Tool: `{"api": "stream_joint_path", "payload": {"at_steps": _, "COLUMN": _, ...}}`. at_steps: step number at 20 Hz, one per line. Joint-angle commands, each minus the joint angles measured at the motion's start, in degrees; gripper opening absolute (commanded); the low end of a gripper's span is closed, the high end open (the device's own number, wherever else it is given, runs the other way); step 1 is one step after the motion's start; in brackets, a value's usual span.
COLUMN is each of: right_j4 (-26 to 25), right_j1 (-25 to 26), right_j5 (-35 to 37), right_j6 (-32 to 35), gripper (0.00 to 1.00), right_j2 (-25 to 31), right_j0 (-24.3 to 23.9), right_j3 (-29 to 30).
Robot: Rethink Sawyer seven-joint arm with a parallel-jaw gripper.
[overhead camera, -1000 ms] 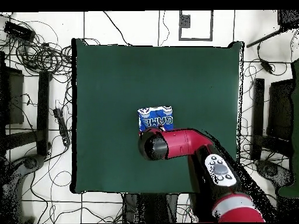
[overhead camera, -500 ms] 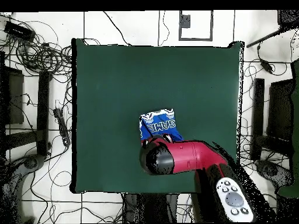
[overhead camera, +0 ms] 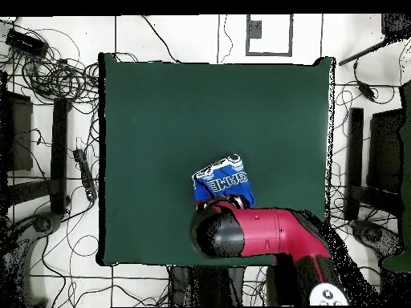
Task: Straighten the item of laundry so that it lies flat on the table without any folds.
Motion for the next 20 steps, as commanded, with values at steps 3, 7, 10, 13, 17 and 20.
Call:
{"api": "stream_joint_path", "payload": {"at_steps": 3, "right_j4": 6.3, "right_j1": -9.2, "right_j5": 11.3, "right_j6": -6.3, "gripper": 0.00, "right_j2": 7.0, "right_j0": -0.4, "right_j3": 7.8}}
{"api": "stream_joint_path", "payload": {"at_steps": 7, "right_j4": 7.9, "right_j1": -12.2, "right_j5": 13.8, "right_j6": -8.3, "gripper": 0.00, "right_j2": 7.0, "right_j0": -0.6, "right_j3": 8.0}}
{"api": "stream_joint_path", "payload": {"at_steps": 10, "right_j4": 8.1, "right_j1": -13.3, "right_j5": 14.4, "right_j6": -9.0, "gripper": 0.00, "right_j2": 7.3, "right_j0": -0.7, "right_j3": 8.0}}
{"api": "stream_joint_path", "payload": {"at_steps": 13, "right_j4": 8.6, "right_j1": -14.0, "right_j5": 15.2, "right_j6": -9.5, "gripper": 0.00, "right_j2": 7.7, "right_j0": -0.7, "right_j3": 8.1}}
{"api": "stream_joint_path", "payload": {"at_steps": 17, "right_j4": 10.1, "right_j1": -16.2, "right_j5": 16.9, "right_j6": -10.4, "gripper": 0.00, "right_j2": 7.7, "right_j0": -0.6, "right_j3": 8.6}}
{"api": "stream_joint_path", "payload": {"at_steps": 20, "right_j4": 11.0, "right_j1": -17.6, "right_j5": 18.3, "right_j6": -10.9, "gripper": 0.00, "right_j2": 7.5, "right_j0": -0.5, "right_j3": 8.9}}
